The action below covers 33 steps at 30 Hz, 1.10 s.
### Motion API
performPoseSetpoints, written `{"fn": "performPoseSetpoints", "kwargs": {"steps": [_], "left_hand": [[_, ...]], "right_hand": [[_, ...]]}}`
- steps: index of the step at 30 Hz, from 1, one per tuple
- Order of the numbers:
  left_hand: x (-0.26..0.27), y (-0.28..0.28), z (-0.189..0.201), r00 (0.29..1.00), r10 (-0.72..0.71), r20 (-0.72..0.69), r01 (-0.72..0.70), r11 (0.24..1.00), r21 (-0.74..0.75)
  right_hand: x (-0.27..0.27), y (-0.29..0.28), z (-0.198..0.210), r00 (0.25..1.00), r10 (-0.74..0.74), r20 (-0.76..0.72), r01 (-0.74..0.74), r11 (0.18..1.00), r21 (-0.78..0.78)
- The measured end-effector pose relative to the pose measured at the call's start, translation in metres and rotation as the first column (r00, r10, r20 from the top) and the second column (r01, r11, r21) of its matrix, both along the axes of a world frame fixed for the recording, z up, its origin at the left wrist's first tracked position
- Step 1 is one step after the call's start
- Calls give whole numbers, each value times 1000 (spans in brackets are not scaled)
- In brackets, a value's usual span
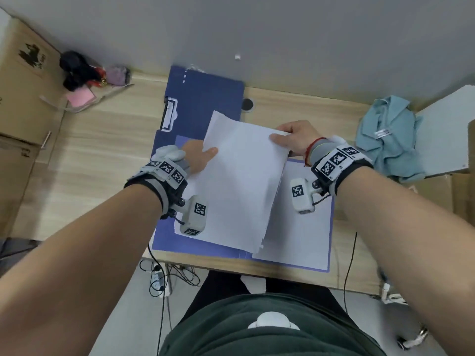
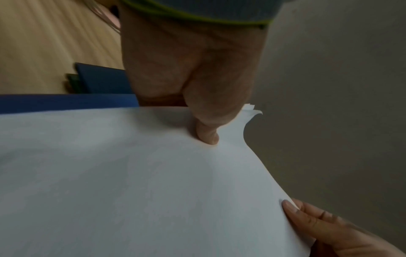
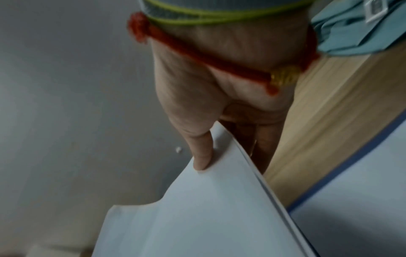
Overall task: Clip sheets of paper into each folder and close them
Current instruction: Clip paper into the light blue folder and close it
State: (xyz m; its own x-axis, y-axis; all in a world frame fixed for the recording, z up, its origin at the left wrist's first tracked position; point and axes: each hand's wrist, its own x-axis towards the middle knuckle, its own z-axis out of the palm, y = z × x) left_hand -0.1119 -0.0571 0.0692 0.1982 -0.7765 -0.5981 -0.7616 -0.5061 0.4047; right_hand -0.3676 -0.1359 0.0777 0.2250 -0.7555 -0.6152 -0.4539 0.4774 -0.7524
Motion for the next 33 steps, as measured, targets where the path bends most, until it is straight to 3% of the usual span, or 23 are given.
{"fn": "performPoseSetpoints", "kwargs": {"steps": [6, 11, 16, 22, 33], "left_hand": [[47, 57, -45, 994, 107, 8, -107, 987, 123], [69, 83, -68, 984, 163, 68, -173, 966, 190], [80, 82, -83, 944, 326, 38, -328, 926, 189], [78, 59, -73, 948, 315, 49, -318, 923, 216], [83, 33, -82, 891, 450, -68, -405, 853, 328]], "right_hand": [[58, 33, -59, 937, 272, -220, -270, 962, 40], [91, 48, -84, 825, 446, -347, -463, 886, 38], [118, 39, -79, 849, 297, -438, -358, 932, -62], [150, 16, -67, 885, 236, -401, -306, 945, -119], [201, 3, -90, 804, 240, -544, -273, 962, 20]]}}
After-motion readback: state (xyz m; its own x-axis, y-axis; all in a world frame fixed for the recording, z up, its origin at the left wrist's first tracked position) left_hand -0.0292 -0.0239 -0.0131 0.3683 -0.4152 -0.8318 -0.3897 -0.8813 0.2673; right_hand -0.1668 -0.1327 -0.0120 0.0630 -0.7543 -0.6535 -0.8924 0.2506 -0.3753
